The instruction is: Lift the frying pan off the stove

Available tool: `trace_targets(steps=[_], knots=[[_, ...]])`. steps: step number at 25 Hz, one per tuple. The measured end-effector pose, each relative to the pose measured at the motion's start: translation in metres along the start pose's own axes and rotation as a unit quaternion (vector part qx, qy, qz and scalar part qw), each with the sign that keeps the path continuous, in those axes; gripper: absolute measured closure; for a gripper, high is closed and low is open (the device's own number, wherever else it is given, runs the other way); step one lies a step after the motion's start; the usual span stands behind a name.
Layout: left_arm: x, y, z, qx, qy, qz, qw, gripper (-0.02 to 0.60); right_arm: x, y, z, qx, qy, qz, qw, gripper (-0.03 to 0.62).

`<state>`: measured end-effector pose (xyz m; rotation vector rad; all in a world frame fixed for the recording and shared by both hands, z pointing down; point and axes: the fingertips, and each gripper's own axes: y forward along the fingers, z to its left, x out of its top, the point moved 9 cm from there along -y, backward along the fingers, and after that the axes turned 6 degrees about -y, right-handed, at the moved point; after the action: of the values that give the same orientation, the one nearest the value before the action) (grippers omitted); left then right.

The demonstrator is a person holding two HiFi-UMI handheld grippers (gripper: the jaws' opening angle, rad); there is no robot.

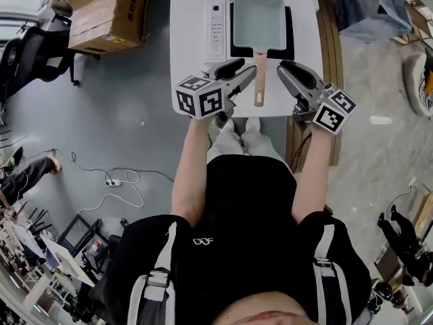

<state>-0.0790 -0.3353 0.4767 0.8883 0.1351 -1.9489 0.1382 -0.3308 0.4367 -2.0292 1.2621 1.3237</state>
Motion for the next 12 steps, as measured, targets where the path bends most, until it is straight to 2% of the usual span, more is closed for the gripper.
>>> trace_targets(steps=[1,2,3,8,12], knots=[[-0.001,0.003,0.003,0.003,-0.003,0.007,1.0,0.377,-0.003,0.001,-0.003,0.005,0.004,0.012,1.0,0.488],[-0.003,0.006,0.006,0.005,-0.007,0.013,0.9999,0.377,-0.007,0.001,-0.005,0.011,0.01,0.024,1.0,0.436],[-0.005,0.008,0.009,0.006,-0.014,0.017,0.9997,0.377,-0.011,0.002,-0.006,0.018,0.017,0.035,0.999,0.415],[-0.014,0.008,0.023,-0.002,-0.067,0.017,0.9976,0.377,-0.033,0.005,-0.005,0.063,0.074,0.055,0.994,0.362],[-0.023,0.01,0.031,-0.018,-0.112,0.018,0.9934,0.376,-0.051,0.007,-0.008,0.06,0.093,0.082,0.991,0.358]])
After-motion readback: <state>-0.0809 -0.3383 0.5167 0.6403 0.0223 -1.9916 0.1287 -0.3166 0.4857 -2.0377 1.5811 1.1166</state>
